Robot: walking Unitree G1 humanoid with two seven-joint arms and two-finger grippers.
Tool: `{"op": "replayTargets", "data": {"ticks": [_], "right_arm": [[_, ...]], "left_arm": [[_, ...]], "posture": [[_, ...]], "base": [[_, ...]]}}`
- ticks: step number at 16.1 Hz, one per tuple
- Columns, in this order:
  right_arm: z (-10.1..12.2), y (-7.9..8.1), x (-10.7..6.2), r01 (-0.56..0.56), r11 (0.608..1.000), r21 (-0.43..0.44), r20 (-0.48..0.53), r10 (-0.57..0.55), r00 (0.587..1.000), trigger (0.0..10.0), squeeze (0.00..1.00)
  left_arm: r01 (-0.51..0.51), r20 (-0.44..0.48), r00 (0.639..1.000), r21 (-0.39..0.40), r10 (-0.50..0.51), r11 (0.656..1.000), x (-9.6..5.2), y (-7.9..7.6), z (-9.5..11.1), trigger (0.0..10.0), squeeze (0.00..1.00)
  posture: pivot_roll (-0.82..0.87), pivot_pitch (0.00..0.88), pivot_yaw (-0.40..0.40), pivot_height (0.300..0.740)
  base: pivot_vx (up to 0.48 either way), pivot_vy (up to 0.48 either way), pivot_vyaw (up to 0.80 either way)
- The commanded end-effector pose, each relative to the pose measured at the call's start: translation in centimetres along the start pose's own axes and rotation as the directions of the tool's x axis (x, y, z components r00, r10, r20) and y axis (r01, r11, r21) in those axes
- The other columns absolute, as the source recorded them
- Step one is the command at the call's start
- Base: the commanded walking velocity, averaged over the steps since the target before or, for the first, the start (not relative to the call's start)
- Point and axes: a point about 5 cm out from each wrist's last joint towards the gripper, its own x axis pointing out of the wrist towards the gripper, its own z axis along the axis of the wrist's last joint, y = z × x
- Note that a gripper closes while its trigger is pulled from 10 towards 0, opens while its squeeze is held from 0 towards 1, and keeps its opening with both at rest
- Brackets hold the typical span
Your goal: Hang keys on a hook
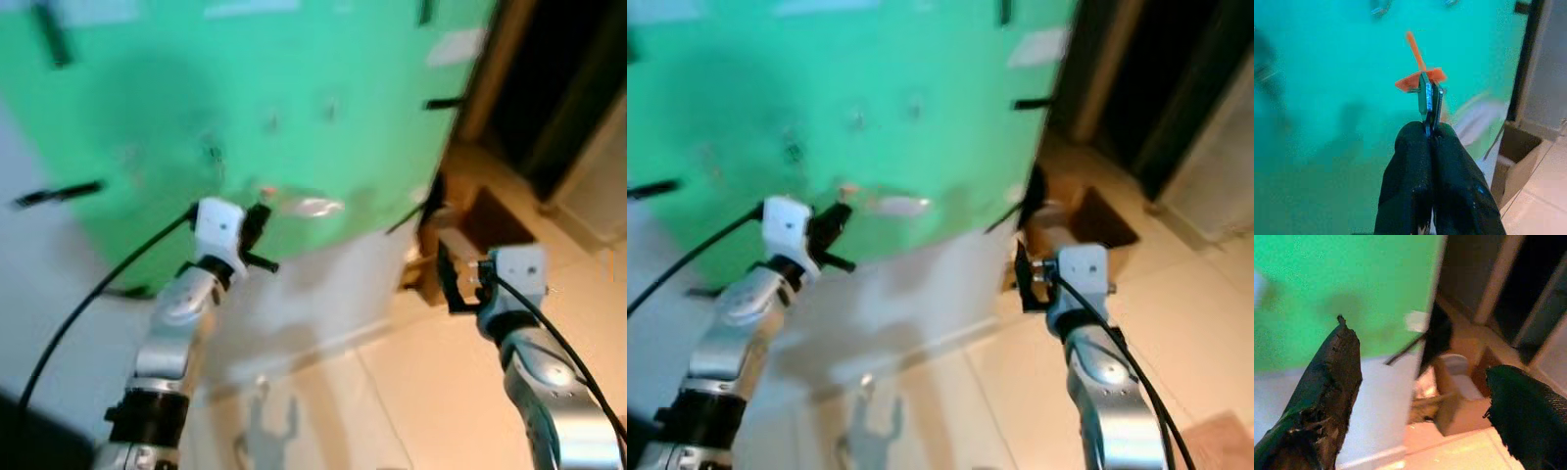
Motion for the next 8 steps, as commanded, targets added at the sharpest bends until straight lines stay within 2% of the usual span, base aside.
{"op": "replayTargets", "data": {"ticks": [1, 4, 6, 7, 8], "right_arm": [[-0.1, -0.7, -0.1, 0.03, 1.0, -0.007, -0.004, -0.03, 1.0, 10.0, 0.0], [-0.3, -0.7, -0.3, 0.032, 0.999, -0.003, -0.007, -0.032, 0.999, 10.0, 0.0], [-0.3, -0.7, -0.4, 0.031, 1.0, 0.0, -0.007, -0.031, 0.999, 10.0, 0.0], [-0.4, -0.6, -0.5, 0.026, 1.0, 0.002, -0.006, -0.026, 1.0, 10.0, 0.0], [-0.4, -0.6, -0.5, 0.024, 1.0, 0.002, -0.006, -0.024, 1.0, 10.0, 0.0]], "left_arm": [[0.035, 0.02, 0.999, 0.002, -0.035, 0.999, 0.5, -1.0, 0.6, 10.0, 0.0], [0.069, 0.039, 0.997, 0.004, -0.069, 0.998, 0.7, -1.4, 1.1, 10.0, 0.0], [0.135, 0.054, 0.989, 0.009, -0.135, 0.991, 0.6, -2.0, 1.6, 10.0, 0.0], [0.279, 0.074, 0.957, 0.049, -0.282, 0.959, 0.2, -2.9, 2.8, 10.0, 0.0], [0.316, 0.073, 0.945, 0.061, -0.32, 0.947, 0.1, -3.1, 3.1, 10.0, 0.0]], "posture": [[-0.11, 0.0, 0.018, 0.74], [-0.11, 0.0, 0.022, 0.74], [-0.11, 0.0, 0.018, 0.74], [-0.1, 0.0, 0.015, 0.74], [-0.1, 0.0, 0.015, 0.74]], "base": [[0.341, 0.0, 0.0], [0.334, 0.0, 0.0], [0.0, 0.0, 0.0], [0.0, 0.0, 0.0], [0.0, 0.0, 0.0]]}}
